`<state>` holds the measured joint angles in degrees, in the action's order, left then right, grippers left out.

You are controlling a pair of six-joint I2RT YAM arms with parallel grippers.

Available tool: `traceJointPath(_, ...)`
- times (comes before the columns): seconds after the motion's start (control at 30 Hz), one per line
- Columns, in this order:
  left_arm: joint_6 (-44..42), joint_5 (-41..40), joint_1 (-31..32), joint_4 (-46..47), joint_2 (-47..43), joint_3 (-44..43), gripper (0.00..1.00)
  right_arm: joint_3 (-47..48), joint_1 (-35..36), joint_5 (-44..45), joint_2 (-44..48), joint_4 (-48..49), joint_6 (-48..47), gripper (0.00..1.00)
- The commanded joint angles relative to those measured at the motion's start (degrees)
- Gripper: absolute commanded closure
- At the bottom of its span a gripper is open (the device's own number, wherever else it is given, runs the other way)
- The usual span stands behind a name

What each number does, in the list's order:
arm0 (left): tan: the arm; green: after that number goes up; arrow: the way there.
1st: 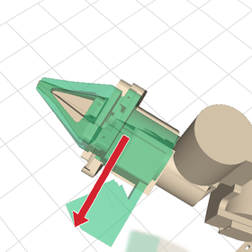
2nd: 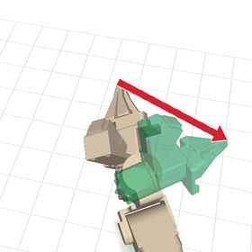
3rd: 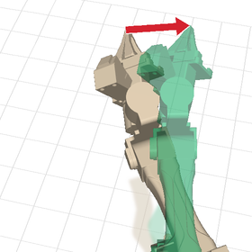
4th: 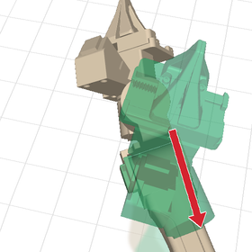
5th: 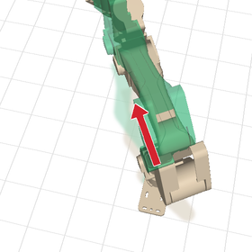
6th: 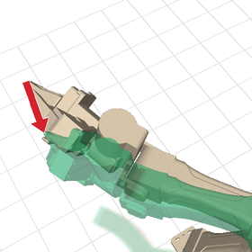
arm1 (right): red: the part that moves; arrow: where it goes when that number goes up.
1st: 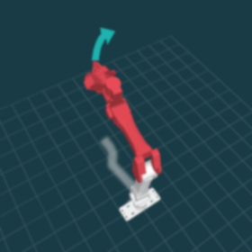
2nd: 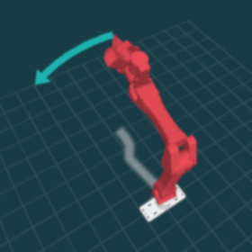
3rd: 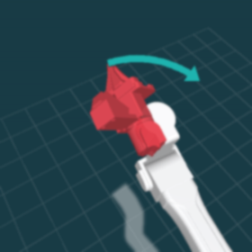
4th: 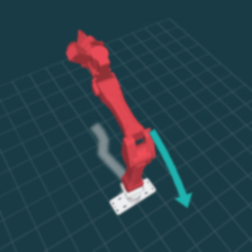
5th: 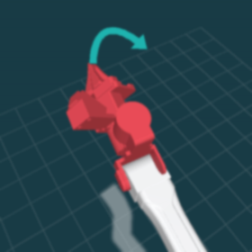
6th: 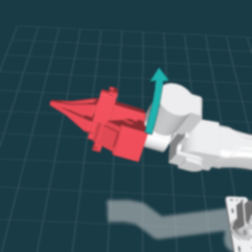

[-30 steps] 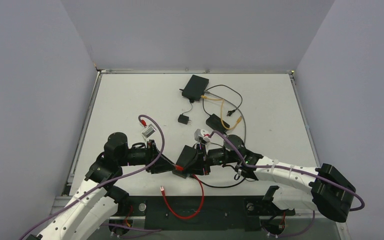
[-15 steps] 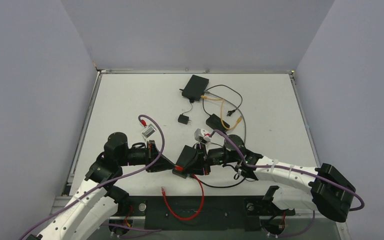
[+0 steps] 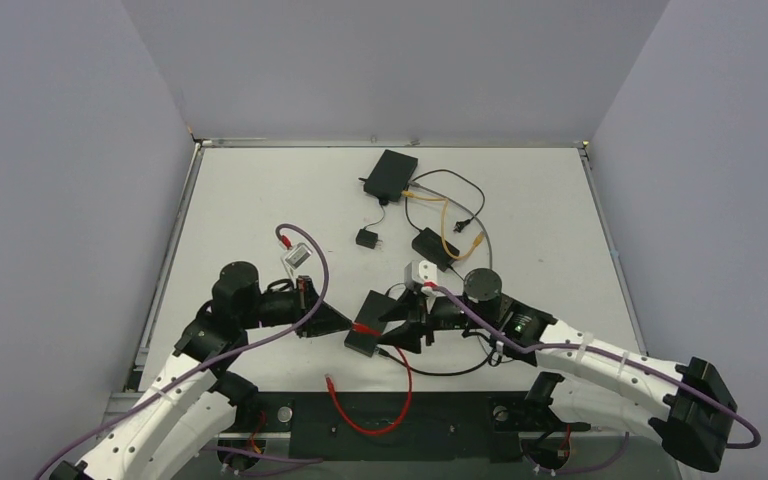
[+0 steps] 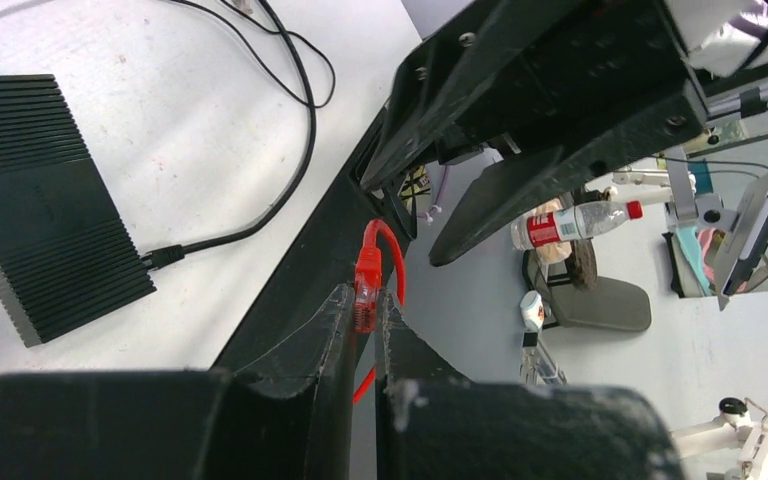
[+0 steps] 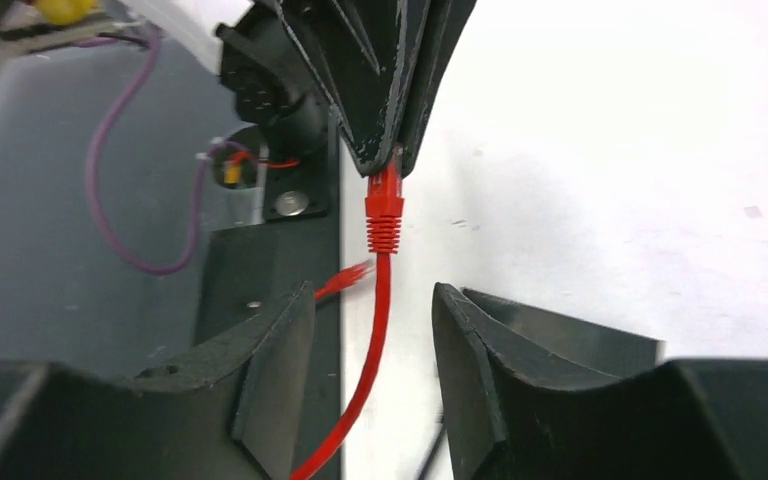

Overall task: Insert the plug into the switch port
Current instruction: Pick up the connector from the center of the board.

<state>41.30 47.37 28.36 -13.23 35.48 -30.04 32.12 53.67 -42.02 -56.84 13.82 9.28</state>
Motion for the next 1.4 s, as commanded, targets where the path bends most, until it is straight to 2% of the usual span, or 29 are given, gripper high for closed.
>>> traceJointPath(0.0, 3.40, -2.96, 0.14, 5.46, 2.76, -0.51, 1.00, 1.43, 1.28, 10.07, 4.19, -3.75, -11.09, 0.56)
traceJointPath(0.13, 5.80, -2.84, 0.12, 8.56, 6.36, 0.46, 1.00, -1.24, 8.01, 24.07, 7.62, -2.15, -20.53, 0.49)
traceJointPath(0.2, 7.02, -2.39, 0.12, 10.62, 7.81, 0.91, 1.00, -2.02, 10.68, 27.65, 7.29, -0.80, -23.91, 0.47)
traceJointPath(0.7, 11.90, -0.30, -0.30, 18.90, 11.93, 3.39, 1.00, -4.25, 12.33, 30.11, 0.43, 8.78, -27.40, 0.53)
traceJointPath(0.97, 13.50, 0.44, -0.48, 21.13, 13.28, 3.77, 1.00, -4.61, 13.24, 31.30, -0.65, 9.05, -28.03, 0.62)
traceJointPath(1.1, 14.48, 0.83, -0.50, 22.30, 13.96, 4.07, 1.00, -4.90, 13.51, 31.96, -0.60, 9.04, -28.28, 0.71)
traceJointPath(1.37, 17.08, 1.45, -0.50, 24.97, 14.93, 4.80, 1.00, -5.42, 13.78, 32.52, -0.56, 9.17, -28.57, 0.73)
